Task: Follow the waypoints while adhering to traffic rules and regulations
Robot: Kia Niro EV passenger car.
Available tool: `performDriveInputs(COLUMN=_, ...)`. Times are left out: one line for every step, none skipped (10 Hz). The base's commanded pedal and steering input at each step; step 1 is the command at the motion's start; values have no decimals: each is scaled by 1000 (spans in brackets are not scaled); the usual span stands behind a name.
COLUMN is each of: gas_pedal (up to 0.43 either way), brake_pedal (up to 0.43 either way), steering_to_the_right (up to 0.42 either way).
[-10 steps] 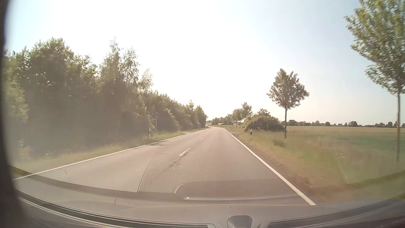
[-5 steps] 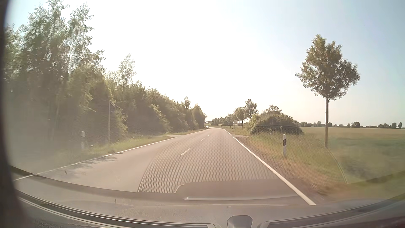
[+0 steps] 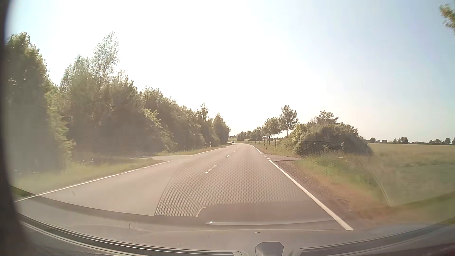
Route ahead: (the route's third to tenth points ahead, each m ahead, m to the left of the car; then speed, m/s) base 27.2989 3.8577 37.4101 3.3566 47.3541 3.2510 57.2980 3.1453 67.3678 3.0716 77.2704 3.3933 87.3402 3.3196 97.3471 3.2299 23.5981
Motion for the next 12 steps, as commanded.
performDriveInputs(gas_pedal=260, brake_pedal=6, steering_to_the_right=5)
performDriveInputs(gas_pedal=260, brake_pedal=6, steering_to_the_right=5)
performDriveInputs(gas_pedal=260, brake_pedal=6, steering_to_the_right=5)
performDriveInputs(gas_pedal=260, brake_pedal=6, steering_to_the_right=5)
performDriveInputs(gas_pedal=260, brake_pedal=6, steering_to_the_right=5)
performDriveInputs(gas_pedal=260, brake_pedal=6, steering_to_the_right=5)
performDriveInputs(gas_pedal=260, brake_pedal=6, steering_to_the_right=5)
performDriveInputs(gas_pedal=260, brake_pedal=6, steering_to_the_right=4)
performDriveInputs(gas_pedal=260, brake_pedal=6, steering_to_the_right=4)
performDriveInputs(gas_pedal=260, brake_pedal=6, steering_to_the_right=4)
performDriveInputs(gas_pedal=260, brake_pedal=6, steering_to_the_right=4)
performDriveInputs(gas_pedal=260, brake_pedal=6, steering_to_the_right=4)
